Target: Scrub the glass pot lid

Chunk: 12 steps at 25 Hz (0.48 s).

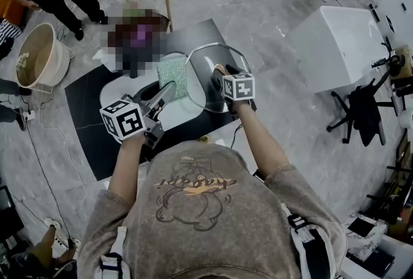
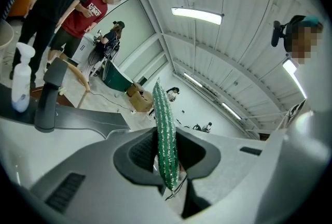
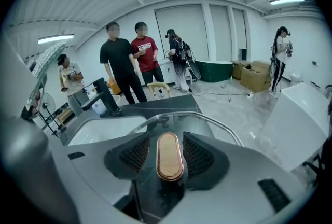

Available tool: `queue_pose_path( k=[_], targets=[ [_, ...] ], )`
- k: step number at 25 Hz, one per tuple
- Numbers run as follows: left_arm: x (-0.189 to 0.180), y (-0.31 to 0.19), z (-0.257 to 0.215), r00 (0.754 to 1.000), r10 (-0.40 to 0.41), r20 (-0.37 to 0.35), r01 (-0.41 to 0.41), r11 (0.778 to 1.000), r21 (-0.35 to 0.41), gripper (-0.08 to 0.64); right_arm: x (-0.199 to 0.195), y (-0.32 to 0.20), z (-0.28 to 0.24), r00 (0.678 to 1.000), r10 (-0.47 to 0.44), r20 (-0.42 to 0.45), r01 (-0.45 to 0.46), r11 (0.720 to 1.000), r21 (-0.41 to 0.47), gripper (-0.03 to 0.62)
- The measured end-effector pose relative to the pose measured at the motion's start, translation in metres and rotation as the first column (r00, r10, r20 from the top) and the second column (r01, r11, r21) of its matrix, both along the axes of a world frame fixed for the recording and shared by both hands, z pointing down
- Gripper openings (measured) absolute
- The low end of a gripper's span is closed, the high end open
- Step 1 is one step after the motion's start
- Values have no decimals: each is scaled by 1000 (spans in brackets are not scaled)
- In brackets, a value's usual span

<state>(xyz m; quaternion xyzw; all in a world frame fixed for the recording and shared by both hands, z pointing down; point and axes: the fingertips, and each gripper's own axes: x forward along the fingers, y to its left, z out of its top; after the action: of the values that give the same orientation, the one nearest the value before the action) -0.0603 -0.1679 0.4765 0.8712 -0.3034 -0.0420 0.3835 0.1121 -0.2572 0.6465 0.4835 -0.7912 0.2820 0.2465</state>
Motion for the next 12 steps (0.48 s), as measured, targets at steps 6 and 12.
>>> queue_pose_path(
  k=[6, 12],
  targets=[
    [10, 2, -5, 999, 21, 34, -22, 999, 45, 84, -2, 20, -77, 996, -32, 87, 17, 986, 166, 206],
    [17, 6, -2, 995, 33, 94, -40, 996, 80, 84, 13, 68, -129, 989, -36, 144, -8, 954, 299, 203]
  ],
)
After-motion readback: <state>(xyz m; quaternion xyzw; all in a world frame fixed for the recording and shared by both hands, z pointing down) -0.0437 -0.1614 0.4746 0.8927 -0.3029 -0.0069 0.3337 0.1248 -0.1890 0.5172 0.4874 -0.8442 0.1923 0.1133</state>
